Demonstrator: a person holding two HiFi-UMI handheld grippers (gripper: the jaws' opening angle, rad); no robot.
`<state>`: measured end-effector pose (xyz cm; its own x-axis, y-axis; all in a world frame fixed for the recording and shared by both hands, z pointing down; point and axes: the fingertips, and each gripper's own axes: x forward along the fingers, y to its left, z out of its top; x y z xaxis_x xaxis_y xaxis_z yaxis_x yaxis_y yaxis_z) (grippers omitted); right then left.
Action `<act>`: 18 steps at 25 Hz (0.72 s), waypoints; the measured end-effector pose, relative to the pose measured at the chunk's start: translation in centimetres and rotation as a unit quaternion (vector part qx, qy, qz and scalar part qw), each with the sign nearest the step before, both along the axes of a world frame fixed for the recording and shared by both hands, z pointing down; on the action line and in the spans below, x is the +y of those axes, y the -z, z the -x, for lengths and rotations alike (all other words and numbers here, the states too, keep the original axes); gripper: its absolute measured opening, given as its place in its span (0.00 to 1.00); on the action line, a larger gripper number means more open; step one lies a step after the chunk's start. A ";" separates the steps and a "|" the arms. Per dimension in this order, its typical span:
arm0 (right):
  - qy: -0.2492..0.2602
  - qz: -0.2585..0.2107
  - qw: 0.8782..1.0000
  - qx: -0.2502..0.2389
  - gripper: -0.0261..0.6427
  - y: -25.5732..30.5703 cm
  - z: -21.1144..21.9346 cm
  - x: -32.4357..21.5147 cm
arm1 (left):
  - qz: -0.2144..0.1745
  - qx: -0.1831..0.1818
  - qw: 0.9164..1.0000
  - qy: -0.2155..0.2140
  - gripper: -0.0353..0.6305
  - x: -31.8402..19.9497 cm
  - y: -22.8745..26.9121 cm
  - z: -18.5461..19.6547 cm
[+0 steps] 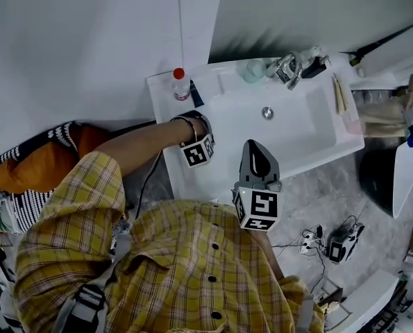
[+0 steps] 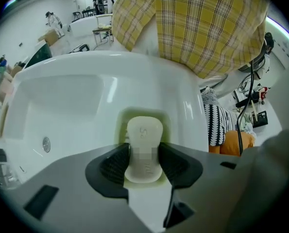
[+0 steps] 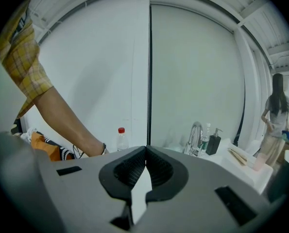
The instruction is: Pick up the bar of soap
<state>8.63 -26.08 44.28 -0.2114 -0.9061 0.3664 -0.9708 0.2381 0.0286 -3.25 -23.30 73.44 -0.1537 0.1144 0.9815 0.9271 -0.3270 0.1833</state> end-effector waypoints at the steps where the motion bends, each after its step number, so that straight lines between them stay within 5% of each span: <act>1: 0.000 0.002 1.000 0.000 0.07 -0.1 0.0 0.0 | 0.003 0.001 1.000 0.002 0.35 0.0 0.0 0.0; 18: -0.008 0.001 1.000 -0.009 0.07 0.1 -0.4 -0.1 | 0.034 0.020 0.998 0.047 0.33 0.6 1.0 -0.2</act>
<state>9.03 -26.19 44.21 -0.2035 -0.9090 0.3638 -0.9748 0.2227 0.0113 -3.03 -22.69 72.48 -0.1001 0.1922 0.9762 0.8996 -0.4016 0.1713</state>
